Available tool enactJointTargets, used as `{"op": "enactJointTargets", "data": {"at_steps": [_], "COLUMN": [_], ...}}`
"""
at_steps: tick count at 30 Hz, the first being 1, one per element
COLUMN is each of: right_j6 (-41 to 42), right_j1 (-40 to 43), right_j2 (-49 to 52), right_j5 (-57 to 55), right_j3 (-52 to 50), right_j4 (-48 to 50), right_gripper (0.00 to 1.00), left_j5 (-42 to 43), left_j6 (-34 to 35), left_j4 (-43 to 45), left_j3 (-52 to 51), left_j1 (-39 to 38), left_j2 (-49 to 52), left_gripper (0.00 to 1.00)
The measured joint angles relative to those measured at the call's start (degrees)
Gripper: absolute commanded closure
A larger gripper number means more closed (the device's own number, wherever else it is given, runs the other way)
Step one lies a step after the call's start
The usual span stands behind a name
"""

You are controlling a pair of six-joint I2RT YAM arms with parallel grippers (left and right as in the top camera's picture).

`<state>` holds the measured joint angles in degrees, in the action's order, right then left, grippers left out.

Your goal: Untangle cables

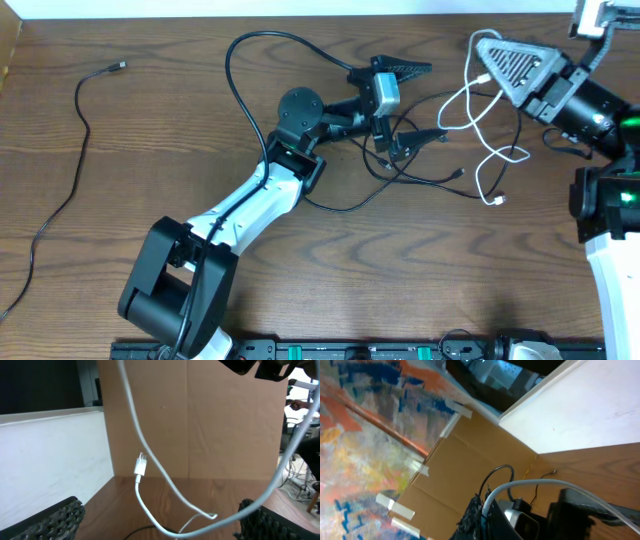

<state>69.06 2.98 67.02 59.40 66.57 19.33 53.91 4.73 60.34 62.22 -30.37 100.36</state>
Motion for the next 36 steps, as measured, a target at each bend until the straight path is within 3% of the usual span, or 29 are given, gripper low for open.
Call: {"op": "enactJointTargets", "data": {"at_steps": [5,17,18,19,20,22,36], "right_j6": [-1.92,-3.48,-3.54,-3.56,-3.56,-3.58,-3.72], "right_j1": [-4.24,-11.58,-11.8,-12.17,-12.55,-12.55,-12.55], "right_j2": [0.0,0.0,0.0,0.0,0.0,0.0,0.0], "right_j5": [-0.9,-2.16,-2.14,-2.21,-2.23,-2.25,-2.25], "right_j3": [0.0,0.0,0.0,0.0,0.0,0.0,0.0], "right_j4": [-1.6,-4.74,-4.72,-4.72,-4.76,-4.7,-4.98], "right_gripper": [0.99,0.99,0.99,0.99,0.99,0.99,0.96], "left_j5": [-0.72,-3.23,-3.23,-3.28,-3.28,-3.76,-4.98], "left_j6": [0.2,0.44,0.44,0.44,0.63,0.83,0.87], "left_j4": [-2.54,-3.5,-3.5,-3.5,-3.45,-3.52,-3.5], "left_j3": [0.0,0.0,0.0,0.0,0.0,0.0,0.0], "left_j1": [-1.25,-1.25,-1.25,-1.25,-1.25,-1.25,-1.25], "left_j2": [0.0,0.0,0.0,0.0,0.0,0.0,0.0], "left_gripper": [0.18,0.18,0.26,0.41,0.63,0.92,0.92]}}
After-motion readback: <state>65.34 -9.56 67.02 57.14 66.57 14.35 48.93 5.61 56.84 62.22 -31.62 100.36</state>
